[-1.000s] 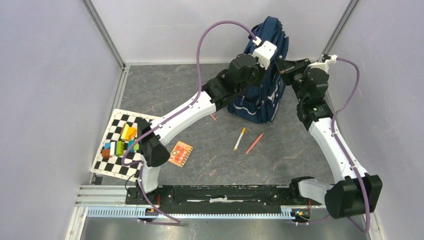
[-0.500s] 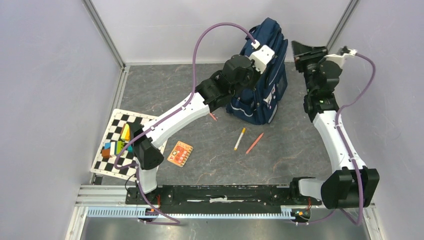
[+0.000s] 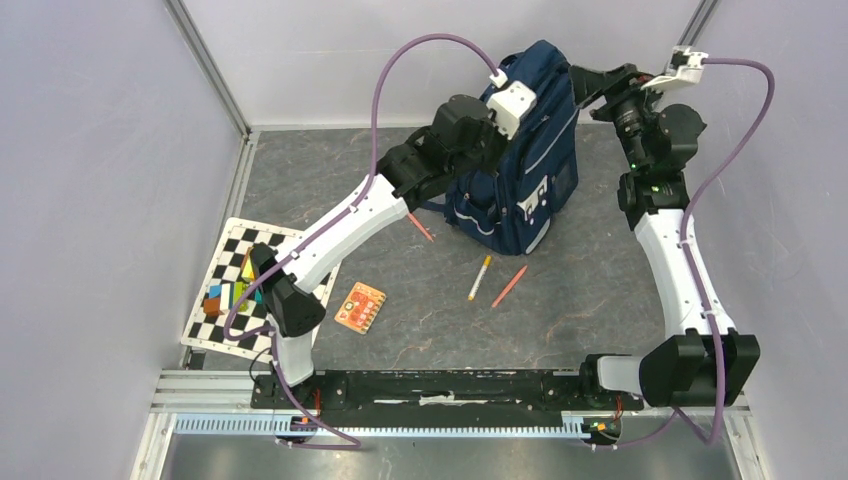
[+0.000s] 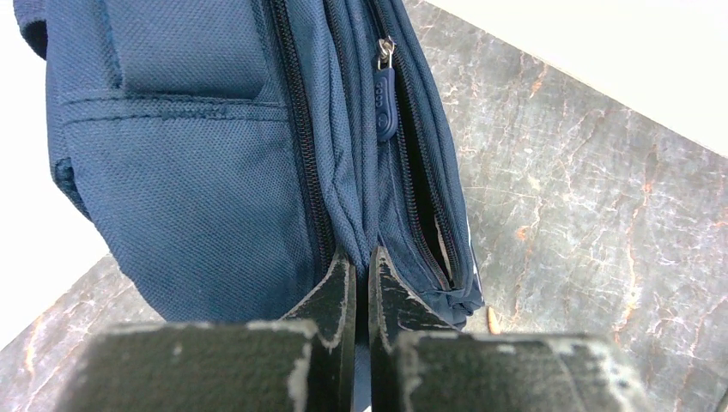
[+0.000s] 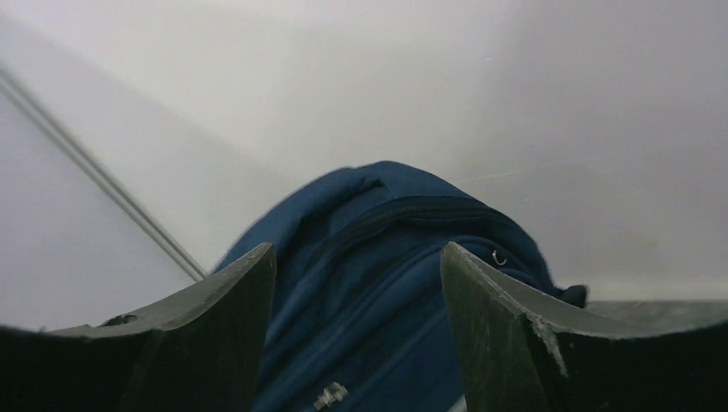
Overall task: Pack the student bag
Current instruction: Unzip the student bag at the center of the board.
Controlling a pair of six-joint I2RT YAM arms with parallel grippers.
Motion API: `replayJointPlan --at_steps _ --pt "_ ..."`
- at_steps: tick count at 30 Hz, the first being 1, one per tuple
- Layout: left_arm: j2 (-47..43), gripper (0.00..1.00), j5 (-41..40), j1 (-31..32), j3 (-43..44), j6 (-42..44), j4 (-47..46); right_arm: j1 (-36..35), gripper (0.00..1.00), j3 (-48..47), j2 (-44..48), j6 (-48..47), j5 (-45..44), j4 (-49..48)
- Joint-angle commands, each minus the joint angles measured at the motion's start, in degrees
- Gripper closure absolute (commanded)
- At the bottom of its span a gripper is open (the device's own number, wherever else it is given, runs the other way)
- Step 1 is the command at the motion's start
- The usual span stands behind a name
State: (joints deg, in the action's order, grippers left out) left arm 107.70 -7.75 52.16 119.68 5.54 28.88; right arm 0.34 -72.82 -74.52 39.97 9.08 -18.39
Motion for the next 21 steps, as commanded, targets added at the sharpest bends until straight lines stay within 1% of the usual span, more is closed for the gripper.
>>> replayJointPlan --at_steps 1,3,8,10,13,15,17,18,21 --pt "-5.52 0.98 6.88 -3.66 1.92 -2.71 2.28 0.94 0.24 -0.91 2.83 -27.18 18.32 0.96" --pt "-6.58 0.98 7.28 -4.36 0.81 -2.61 2.05 0.91 0.23 0.06 4.03 -29.94 23.56 1.95" --pt "-7.88 0.98 11.09 -5.84 -1.34 -3.45 1.26 0.87 0.21 -0.13 4.65 -31.16 32.43 7.48" --pt "-8.45 0.98 12.06 -5.84 -2.50 -3.34 -0.01 0.80 0.21 -0.66 4.37 -31.00 34.30 9.43" --pt "-8.69 0.98 12.83 -5.84 -3.05 -3.25 -0.76 0.27 0.23 -2.61 3.57 -32.56 32.31 13.28" --pt "-8.70 0.98 13.06 -5.87 -2.96 -3.56 -1.09 -2.68 0.23 -5.65 3.24 -37.17 22.74 21.70" --pt "-8.75 0.98 13.35 -5.84 -2.87 -4.31 -1.67 -5.36 0.23 -7.43 3.28 -37.92 12.18 25.58" --pt "-8.72 0.98 13.47 -5.84 -2.96 -4.87 -2.00 -6.67 0.22 -7.83 3.32 -36.06 7.46 27.12" --pt "-8.45 0.98 13.38 -5.84 -3.14 -6.94 -2.38 -10.41 0.24 -7.22 4.10 -28.37 -0.76 29.99"
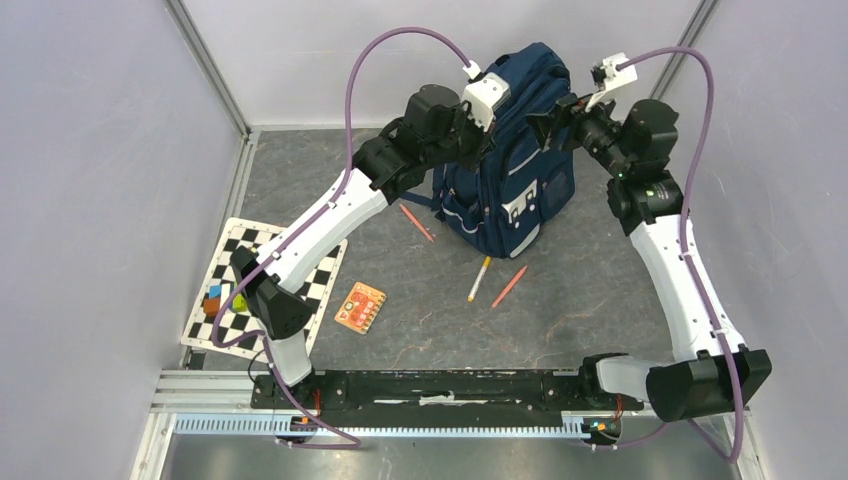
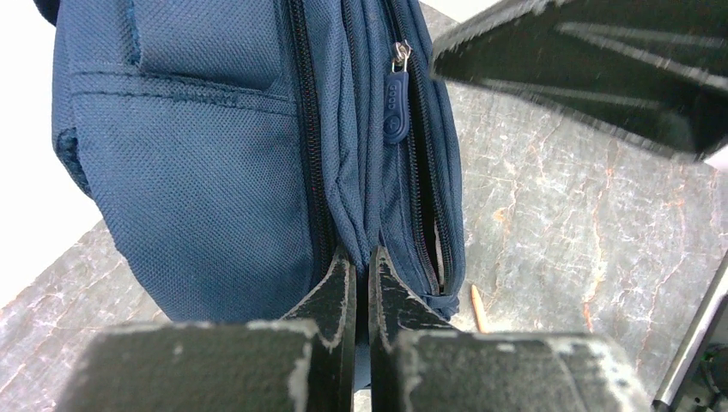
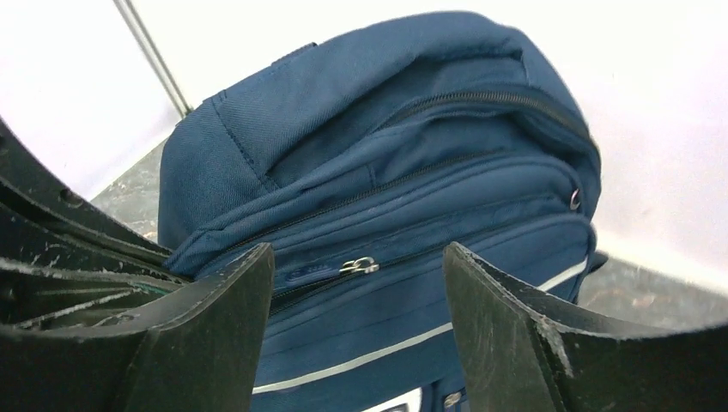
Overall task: Pack the student bag
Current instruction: Unzip the student bag at the center of the board.
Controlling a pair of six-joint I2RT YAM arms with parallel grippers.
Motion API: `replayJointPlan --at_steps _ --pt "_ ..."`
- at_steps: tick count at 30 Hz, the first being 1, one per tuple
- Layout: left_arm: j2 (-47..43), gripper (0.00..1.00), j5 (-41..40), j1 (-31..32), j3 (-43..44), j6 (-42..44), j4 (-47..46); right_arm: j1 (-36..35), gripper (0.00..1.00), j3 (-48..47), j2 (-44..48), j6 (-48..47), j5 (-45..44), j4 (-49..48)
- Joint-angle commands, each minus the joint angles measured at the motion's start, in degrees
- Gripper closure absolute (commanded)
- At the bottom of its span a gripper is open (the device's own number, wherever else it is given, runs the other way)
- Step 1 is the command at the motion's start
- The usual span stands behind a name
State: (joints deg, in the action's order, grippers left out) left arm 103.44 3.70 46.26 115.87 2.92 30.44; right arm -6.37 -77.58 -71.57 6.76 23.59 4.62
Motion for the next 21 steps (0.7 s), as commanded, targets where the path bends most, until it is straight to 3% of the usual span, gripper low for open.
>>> replayJointPlan --at_steps 1,6,21 --pt "-4.08 0.98 1.71 0.08 0.64 -4.60 -3.96 -4.96 0.24 -2.16 1.46 6.05 -17.59 8.19" --pt "-4.48 0.98 1.13 0.06 -0.17 -5.38 -4.57 -8.50 0.25 1.59 2.87 10.95 -23.24 11.15" --pt "-5.72 0.98 -0.41 0.06 -1.74 -5.20 -5.08 -9.28 0.30 6.59 6.62 9.16 -34.14 15.19"
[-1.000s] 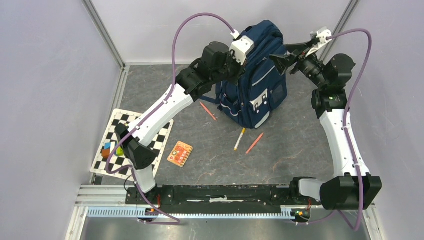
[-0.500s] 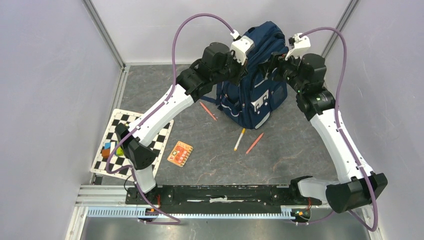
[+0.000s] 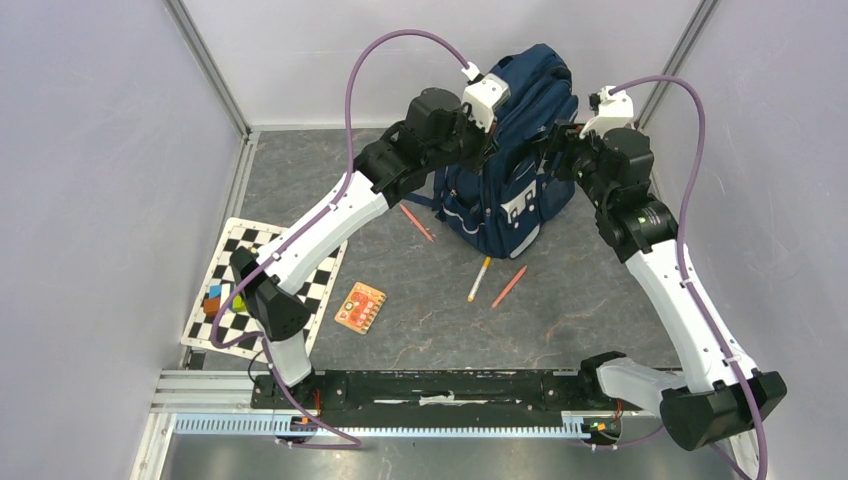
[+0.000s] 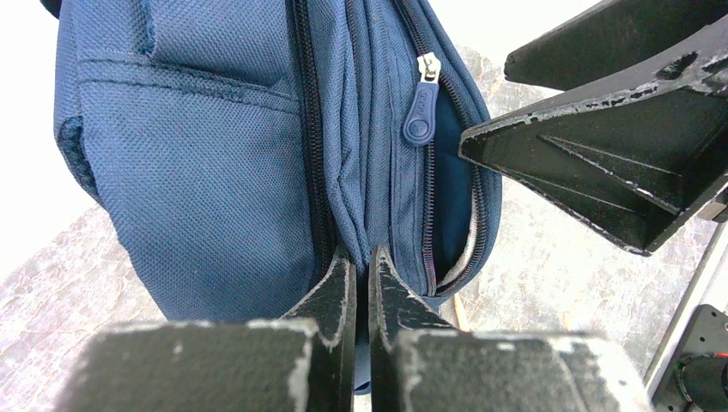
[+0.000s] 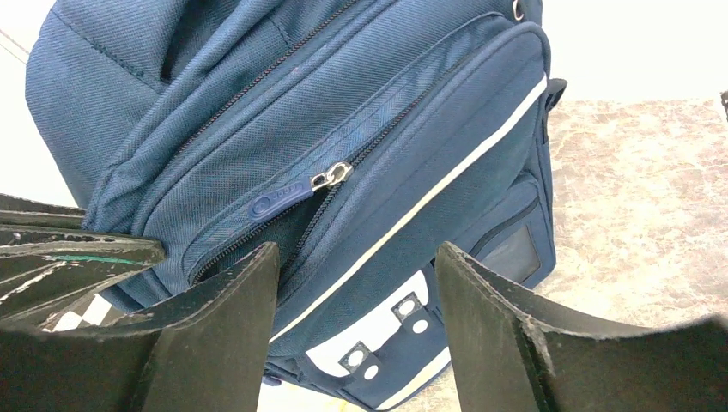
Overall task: Pack the student bag
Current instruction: Unzip the student bag at the center of the board.
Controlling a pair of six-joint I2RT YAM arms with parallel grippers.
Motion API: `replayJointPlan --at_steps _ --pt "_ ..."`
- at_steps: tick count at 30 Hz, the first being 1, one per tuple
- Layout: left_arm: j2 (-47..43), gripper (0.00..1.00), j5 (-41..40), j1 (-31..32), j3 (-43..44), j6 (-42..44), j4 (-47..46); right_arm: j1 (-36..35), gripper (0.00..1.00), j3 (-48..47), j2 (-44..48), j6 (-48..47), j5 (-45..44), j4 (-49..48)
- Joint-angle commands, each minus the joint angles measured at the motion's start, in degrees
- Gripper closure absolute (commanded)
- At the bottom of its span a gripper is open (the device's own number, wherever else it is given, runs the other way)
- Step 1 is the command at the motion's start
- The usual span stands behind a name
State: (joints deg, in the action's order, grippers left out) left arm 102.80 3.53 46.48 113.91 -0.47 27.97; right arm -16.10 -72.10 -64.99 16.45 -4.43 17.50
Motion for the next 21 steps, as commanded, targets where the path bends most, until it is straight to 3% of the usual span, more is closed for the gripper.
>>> replayJointPlan --at_steps 1,7,10,14,17,21 --pt "-5.27 0.98 0.36 -0.16 -0.05 -1.66 -2.85 0.39 0.32 0.48 -0.57 0.08 -7.18 3.18" --pt "-8.04 0.98 6.62 -0.07 -5.97 -0.32 -7.71 0.39 0.38 -2.76 -4.35 1.95 -11.74 3.72" --pt "-9.39 0.98 3.49 -0.08 -8.12 -0.38 -8.78 0.37 0.41 -2.79 -5.23 2.05 -17.45 4.13" --pt "-9.48 0.98 -5.28 -1.02 -7.47 -2.83 -6.24 0.55 0.59 -0.73 -4.19 1.79 -23.23 3.41" --pt "-9.19 0.98 -7.00 -3.73 -6.78 -7.14 -4.26 1.37 0.68 1.30 -2.91 2.53 -24.22 3.15" --pt "-11.44 0.98 -7.17 -6.24 -10.33 -9.37 -7.39 5.67 0.73 5.07 -0.95 4.32 -20.57 2.10"
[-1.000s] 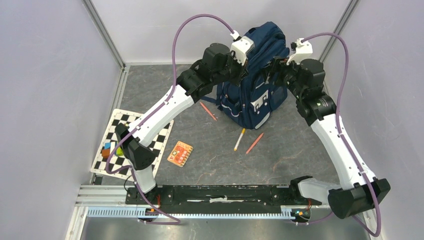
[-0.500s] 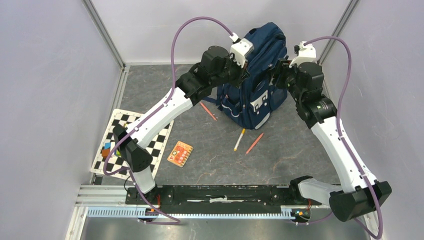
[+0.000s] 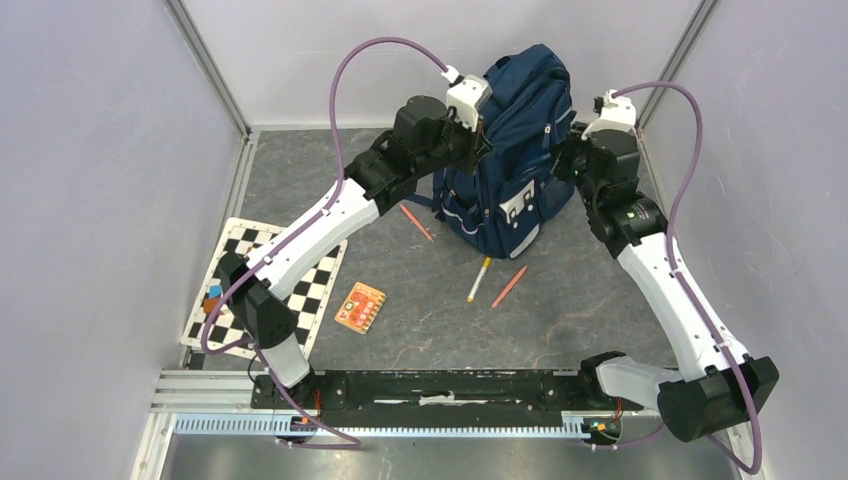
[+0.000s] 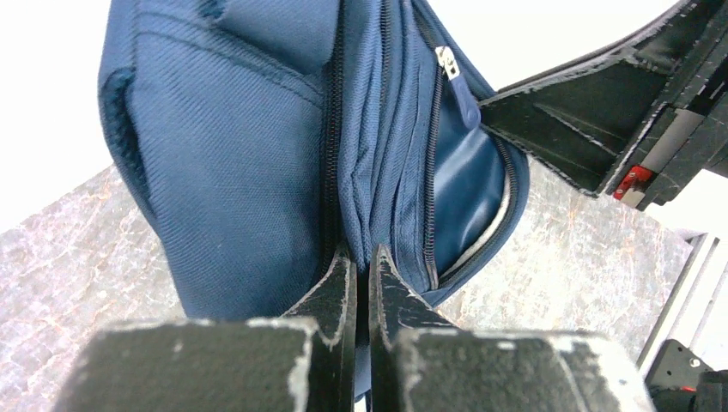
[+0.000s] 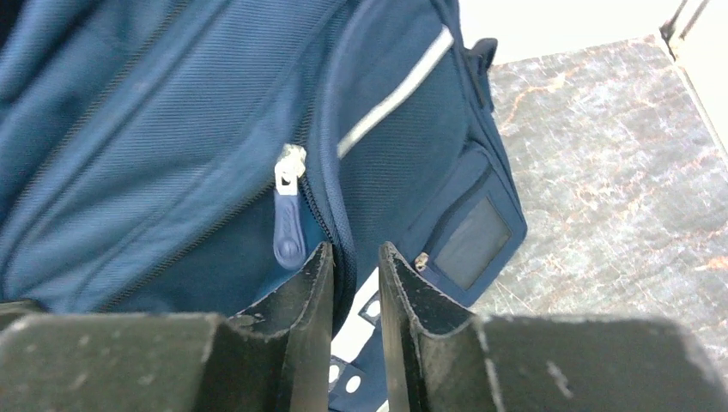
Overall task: Pack the student bag
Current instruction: Unzip the student bag at the center of the board.
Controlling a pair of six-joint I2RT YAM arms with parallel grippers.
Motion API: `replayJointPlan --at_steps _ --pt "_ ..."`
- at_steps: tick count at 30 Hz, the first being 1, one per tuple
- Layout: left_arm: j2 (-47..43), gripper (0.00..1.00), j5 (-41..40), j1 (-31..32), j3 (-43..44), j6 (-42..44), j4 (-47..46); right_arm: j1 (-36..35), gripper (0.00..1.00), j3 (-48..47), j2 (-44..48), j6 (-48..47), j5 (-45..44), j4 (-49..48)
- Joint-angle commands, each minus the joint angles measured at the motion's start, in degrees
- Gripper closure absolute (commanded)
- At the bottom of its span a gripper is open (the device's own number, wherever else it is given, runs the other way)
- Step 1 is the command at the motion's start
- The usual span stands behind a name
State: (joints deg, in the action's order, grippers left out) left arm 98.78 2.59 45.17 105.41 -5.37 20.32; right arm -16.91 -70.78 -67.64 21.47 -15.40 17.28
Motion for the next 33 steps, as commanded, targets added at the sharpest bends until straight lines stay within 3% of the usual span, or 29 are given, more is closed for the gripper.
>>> replayJointPlan --at_steps 1,9,15,22,33 --pt "-7.92 0.98 -5.98 -5.29 -2.45 -4.56 -0.29 7.29 0.73 4.29 2.00 -0.87 -8.75 1.70" --pt "-9.64 0.98 4.62 -5.97 -6.26 -3.87 -5.10 8.51 0.76 0.92 -1.19 -2.56 2.17 -2.78" --pt "-10.49 0.98 11.15 -5.97 -7.85 -2.30 -7.70 8.47 0.64 -4.50 -5.99 -4.14 11.28 -6.18" --pt "-10.16 0.98 14.30 -5.74 -7.14 -1.45 -7.97 8.52 0.54 -10.63 -10.74 -5.85 13.90 -6.27" --pt "-8.53 0.98 15.73 -4.78 -4.91 0.32 -6.36 6.05 0.50 -21.08 -20.60 -10.06 18.91 -1.05"
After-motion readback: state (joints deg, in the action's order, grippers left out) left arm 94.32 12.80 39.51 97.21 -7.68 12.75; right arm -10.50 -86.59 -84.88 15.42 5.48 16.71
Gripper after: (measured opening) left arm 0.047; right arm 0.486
